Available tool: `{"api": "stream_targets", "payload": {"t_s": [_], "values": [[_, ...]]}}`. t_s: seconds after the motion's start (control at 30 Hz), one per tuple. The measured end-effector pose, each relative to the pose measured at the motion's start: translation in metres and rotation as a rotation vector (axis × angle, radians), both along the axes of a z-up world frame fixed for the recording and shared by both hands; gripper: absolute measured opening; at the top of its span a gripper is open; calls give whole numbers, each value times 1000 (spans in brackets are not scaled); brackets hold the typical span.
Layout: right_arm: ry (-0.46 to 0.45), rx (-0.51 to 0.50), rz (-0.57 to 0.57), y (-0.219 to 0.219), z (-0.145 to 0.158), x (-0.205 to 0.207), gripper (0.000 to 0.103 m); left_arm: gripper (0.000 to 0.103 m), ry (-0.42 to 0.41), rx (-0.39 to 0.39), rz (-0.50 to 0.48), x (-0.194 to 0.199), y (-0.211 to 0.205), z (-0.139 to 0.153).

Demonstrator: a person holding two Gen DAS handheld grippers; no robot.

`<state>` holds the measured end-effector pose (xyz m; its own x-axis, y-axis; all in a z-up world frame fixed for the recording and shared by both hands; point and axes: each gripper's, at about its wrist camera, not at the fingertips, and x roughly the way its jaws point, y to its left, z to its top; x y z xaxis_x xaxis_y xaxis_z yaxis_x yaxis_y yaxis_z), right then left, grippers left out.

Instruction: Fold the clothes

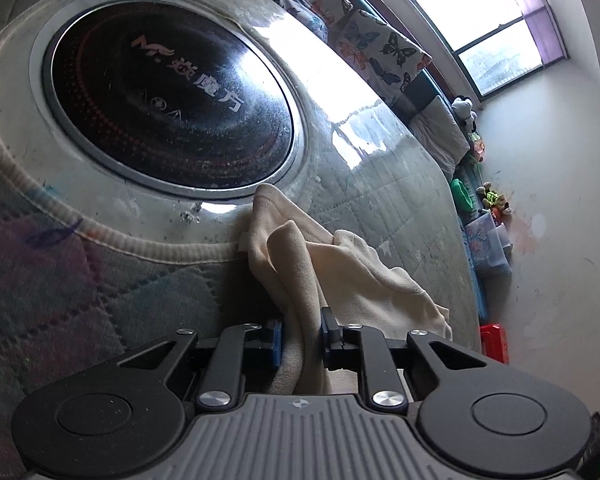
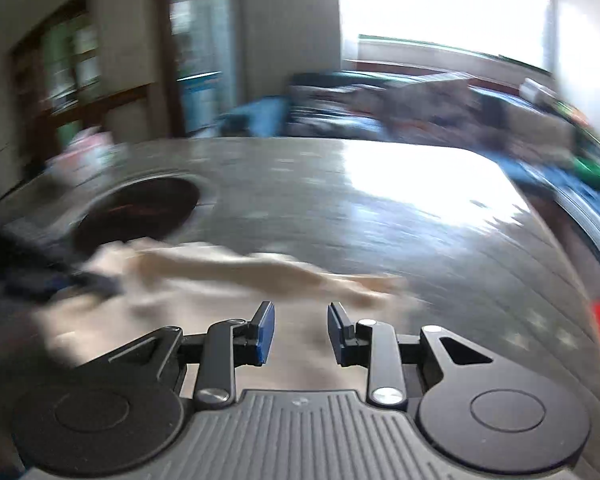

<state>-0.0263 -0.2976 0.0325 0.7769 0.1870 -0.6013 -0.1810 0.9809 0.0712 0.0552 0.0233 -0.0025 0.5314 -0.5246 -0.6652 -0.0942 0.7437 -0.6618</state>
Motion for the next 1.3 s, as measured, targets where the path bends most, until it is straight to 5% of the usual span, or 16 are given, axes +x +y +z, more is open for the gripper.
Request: {"api": "stream_targets", "payload": {"t_s": [0.17, 0.33, 0.43, 1.0, 1.3], "values": [[52, 110, -128, -42, -23, 20, 29, 20, -19, 43, -20, 3, -4, 3], [81, 187, -141, -52, -41, 28, 30, 20, -36, 89, -38, 8, -8, 6], [73, 209, -130, -55, -43, 27, 12, 19, -53, 118, -56, 11, -12, 10], [-110, 77, -227, -91, 22, 30, 9, 15, -217, 182, -231, 64, -114, 56], [-102, 0, -318, -127, 24, 55, 9, 15, -252, 190, -326, 95, -175, 50]]}}
